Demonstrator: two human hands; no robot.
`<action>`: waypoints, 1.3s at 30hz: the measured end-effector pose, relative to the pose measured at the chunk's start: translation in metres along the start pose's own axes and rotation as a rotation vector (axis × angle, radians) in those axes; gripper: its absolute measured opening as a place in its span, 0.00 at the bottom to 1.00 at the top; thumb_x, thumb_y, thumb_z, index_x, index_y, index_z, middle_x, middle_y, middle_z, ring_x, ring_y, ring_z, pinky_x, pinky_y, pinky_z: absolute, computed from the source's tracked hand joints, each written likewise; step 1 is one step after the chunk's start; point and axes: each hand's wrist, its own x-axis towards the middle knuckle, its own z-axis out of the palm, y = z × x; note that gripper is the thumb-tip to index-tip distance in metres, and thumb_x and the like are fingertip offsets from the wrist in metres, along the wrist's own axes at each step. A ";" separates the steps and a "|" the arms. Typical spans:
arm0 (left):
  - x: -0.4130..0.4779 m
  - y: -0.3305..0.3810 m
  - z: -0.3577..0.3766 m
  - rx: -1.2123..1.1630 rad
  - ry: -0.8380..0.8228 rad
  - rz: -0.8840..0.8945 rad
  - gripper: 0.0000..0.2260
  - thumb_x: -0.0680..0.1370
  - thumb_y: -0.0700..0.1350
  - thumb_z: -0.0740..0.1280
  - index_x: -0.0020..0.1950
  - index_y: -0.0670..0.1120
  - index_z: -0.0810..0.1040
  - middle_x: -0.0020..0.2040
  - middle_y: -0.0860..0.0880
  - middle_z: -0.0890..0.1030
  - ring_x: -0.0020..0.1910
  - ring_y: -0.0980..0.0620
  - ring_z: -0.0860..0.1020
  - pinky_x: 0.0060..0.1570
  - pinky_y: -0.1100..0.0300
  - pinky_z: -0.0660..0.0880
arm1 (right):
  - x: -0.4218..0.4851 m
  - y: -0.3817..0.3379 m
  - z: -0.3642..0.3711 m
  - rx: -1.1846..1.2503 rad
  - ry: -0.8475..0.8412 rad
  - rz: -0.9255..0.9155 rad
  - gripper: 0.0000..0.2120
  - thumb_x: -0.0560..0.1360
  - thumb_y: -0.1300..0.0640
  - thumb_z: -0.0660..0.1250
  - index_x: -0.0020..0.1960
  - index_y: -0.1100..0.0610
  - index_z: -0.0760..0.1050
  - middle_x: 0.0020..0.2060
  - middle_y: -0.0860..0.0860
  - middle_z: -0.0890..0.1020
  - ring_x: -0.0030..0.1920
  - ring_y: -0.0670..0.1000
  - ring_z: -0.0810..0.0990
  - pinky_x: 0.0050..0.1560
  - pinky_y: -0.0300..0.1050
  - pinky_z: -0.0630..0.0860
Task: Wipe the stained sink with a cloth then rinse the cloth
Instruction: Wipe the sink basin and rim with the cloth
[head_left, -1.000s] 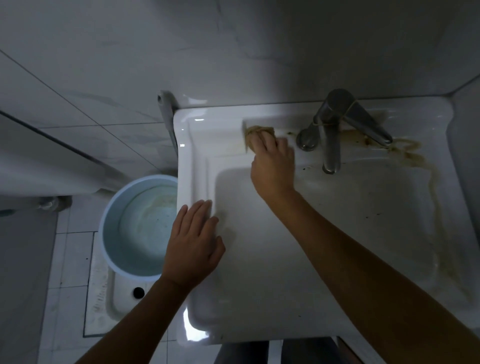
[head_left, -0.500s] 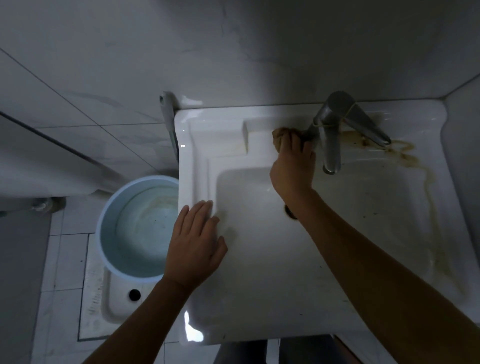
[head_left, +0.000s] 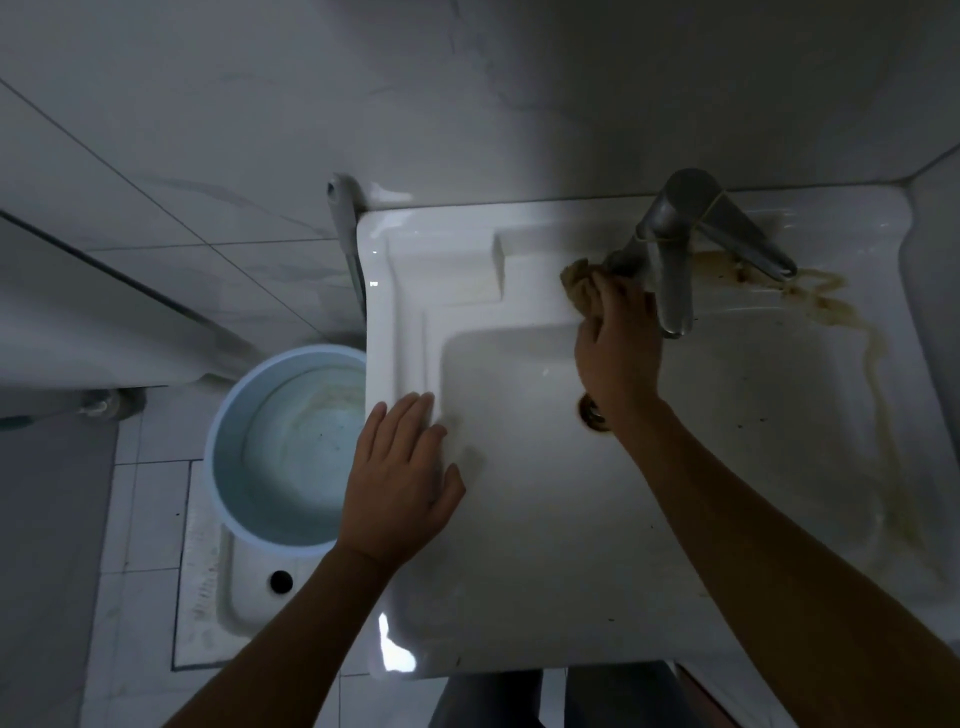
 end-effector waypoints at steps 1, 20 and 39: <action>0.000 0.000 0.000 0.000 0.001 -0.001 0.17 0.76 0.50 0.67 0.59 0.41 0.81 0.71 0.39 0.76 0.73 0.39 0.72 0.77 0.42 0.60 | 0.006 -0.009 0.006 -0.030 -0.007 -0.009 0.24 0.76 0.62 0.67 0.72 0.56 0.70 0.71 0.54 0.72 0.70 0.58 0.70 0.69 0.50 0.70; -0.001 0.002 -0.003 0.016 -0.019 -0.014 0.19 0.77 0.53 0.65 0.60 0.41 0.80 0.71 0.40 0.76 0.73 0.40 0.72 0.78 0.42 0.60 | -0.018 -0.062 0.052 0.110 -0.056 -0.187 0.28 0.71 0.65 0.66 0.71 0.55 0.72 0.67 0.55 0.72 0.65 0.59 0.69 0.66 0.56 0.72; -0.002 0.000 0.000 0.023 0.019 -0.003 0.20 0.77 0.53 0.66 0.61 0.41 0.80 0.71 0.40 0.76 0.73 0.40 0.72 0.78 0.43 0.59 | -0.011 0.001 0.033 -0.036 0.049 -0.137 0.24 0.76 0.60 0.64 0.72 0.54 0.69 0.70 0.56 0.71 0.67 0.60 0.69 0.64 0.53 0.75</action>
